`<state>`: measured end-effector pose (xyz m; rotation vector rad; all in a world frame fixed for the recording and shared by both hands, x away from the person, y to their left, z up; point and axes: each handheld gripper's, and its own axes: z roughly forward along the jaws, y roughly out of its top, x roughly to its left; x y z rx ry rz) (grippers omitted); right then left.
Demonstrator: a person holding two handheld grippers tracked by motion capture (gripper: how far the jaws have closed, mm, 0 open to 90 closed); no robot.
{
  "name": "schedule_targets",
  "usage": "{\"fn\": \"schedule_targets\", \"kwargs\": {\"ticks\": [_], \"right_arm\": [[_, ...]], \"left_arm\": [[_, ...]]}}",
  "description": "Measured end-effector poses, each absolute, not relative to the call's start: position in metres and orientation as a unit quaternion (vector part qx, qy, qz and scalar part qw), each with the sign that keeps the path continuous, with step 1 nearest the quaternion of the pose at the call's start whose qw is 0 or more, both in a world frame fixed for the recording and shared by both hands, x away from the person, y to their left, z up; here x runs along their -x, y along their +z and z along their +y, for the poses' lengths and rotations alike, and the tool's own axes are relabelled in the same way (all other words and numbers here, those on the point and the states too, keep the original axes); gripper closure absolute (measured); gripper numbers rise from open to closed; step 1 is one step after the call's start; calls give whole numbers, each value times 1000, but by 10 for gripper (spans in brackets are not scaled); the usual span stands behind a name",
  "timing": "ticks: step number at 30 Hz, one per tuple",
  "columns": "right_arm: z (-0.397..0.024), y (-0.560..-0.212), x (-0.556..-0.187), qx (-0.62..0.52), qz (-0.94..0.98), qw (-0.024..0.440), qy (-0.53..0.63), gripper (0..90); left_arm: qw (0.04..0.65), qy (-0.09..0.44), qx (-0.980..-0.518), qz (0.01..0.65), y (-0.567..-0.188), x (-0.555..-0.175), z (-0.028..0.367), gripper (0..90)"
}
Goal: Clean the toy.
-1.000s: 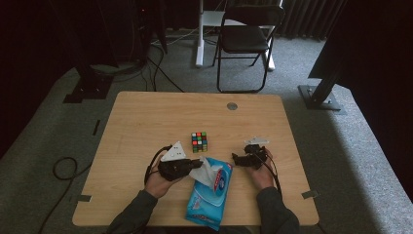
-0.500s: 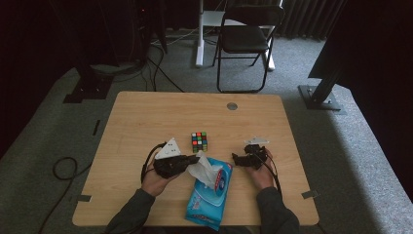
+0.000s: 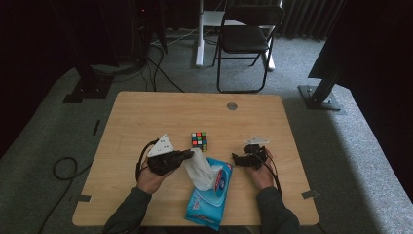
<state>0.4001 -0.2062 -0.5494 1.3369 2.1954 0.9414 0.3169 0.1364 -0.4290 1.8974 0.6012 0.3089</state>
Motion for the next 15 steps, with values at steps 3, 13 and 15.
{"fn": "schedule_targets", "kwargs": {"ticks": [3,13,15], "right_arm": [[-206,-549,-400,-479,786,201,337,129],[-206,-549,-400,-479,785,201,337,129],[-206,-549,-400,-479,785,201,337,129]], "left_arm": [[541,132,-790,258,-426,-318,142,900],[550,146,-777,270,-421,-319,153,900],[551,149,-775,272,-420,-319,155,900]]}}
